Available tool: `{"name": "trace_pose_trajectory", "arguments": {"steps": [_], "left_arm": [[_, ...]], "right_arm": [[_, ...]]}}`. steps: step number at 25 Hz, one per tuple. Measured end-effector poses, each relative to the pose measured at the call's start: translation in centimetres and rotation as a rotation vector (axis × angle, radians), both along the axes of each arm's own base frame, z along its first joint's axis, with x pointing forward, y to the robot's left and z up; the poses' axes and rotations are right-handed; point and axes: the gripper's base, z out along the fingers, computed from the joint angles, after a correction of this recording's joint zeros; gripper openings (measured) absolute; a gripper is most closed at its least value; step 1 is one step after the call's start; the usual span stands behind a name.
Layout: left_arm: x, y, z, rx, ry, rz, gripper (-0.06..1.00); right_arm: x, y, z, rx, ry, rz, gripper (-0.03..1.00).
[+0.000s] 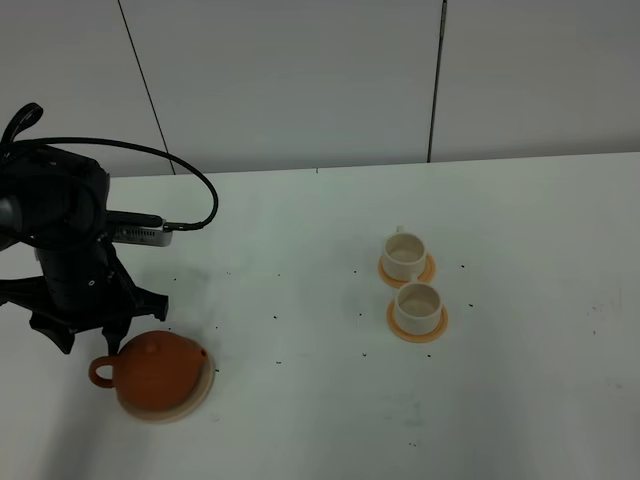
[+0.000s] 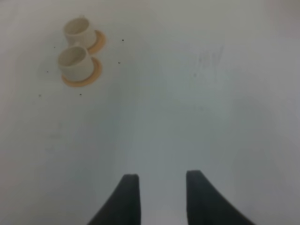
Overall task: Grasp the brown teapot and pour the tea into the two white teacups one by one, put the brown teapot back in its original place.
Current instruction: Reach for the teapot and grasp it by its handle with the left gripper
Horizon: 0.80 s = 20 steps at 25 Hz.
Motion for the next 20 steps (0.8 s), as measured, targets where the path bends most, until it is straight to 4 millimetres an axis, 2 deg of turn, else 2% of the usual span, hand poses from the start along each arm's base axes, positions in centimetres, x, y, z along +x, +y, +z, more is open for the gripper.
{"name": "trace_pose_trajectory", "arguments": {"steps": [6,11,15,20], "left_arm": [[-0.1,0.2,0.6,0.023,-0.014,-0.014,0.53],[-0.5,0.2,4.1,-0.010,-0.114,-0.071,0.53],[-1.8,-1.2,6.0,-0.178,-0.073,-0.214,0.53],[-3.5,-2.8,6.4,-0.387,0.098,-0.413,0.53]], "right_arm": [[0.0,0.0,0.0,0.000,0.000,0.000,0.24],[0.0,0.0,0.0,0.000,0.000,0.000,0.24],[0.0,0.0,0.0,0.000,0.000,0.000,0.24],[0.0,0.0,0.0,0.000,0.000,0.000,0.24]]}}
